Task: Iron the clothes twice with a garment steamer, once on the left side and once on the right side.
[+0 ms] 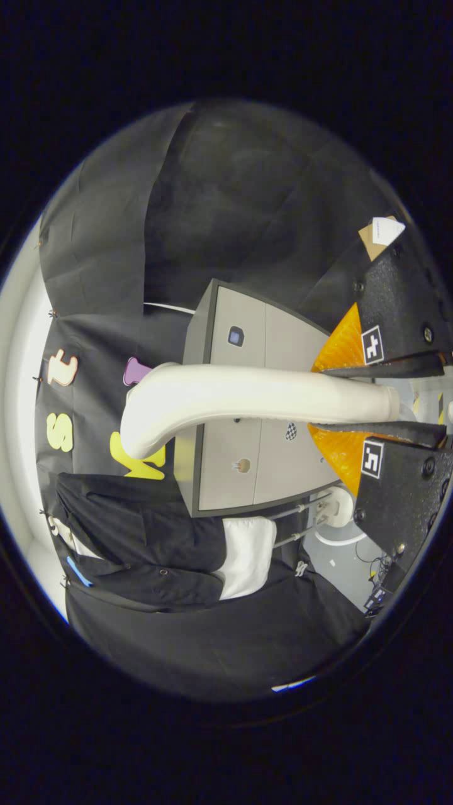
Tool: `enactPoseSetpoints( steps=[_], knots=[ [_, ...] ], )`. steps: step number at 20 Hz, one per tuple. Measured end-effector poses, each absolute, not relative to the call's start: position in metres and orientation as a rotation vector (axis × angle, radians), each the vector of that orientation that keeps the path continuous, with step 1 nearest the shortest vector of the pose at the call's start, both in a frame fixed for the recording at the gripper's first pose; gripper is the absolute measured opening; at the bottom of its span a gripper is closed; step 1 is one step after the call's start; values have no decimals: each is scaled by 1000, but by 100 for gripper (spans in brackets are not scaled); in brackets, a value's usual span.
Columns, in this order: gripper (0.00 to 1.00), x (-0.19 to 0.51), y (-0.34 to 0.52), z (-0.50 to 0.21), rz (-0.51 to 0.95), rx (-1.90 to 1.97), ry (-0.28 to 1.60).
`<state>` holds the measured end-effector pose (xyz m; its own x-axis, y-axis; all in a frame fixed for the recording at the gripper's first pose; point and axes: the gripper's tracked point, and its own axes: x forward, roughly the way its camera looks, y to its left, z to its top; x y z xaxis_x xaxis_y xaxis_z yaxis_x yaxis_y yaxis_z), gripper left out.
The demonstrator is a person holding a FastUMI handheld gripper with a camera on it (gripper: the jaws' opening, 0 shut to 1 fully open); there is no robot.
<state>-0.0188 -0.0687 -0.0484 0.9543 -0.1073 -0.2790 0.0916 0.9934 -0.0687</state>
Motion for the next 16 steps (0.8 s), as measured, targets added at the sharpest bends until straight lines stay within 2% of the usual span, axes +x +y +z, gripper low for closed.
enactPoseSetpoints(
  steps=[16],
  knots=[
    [30, -7, -66, -60, -108, -62, 329]
  ],
)
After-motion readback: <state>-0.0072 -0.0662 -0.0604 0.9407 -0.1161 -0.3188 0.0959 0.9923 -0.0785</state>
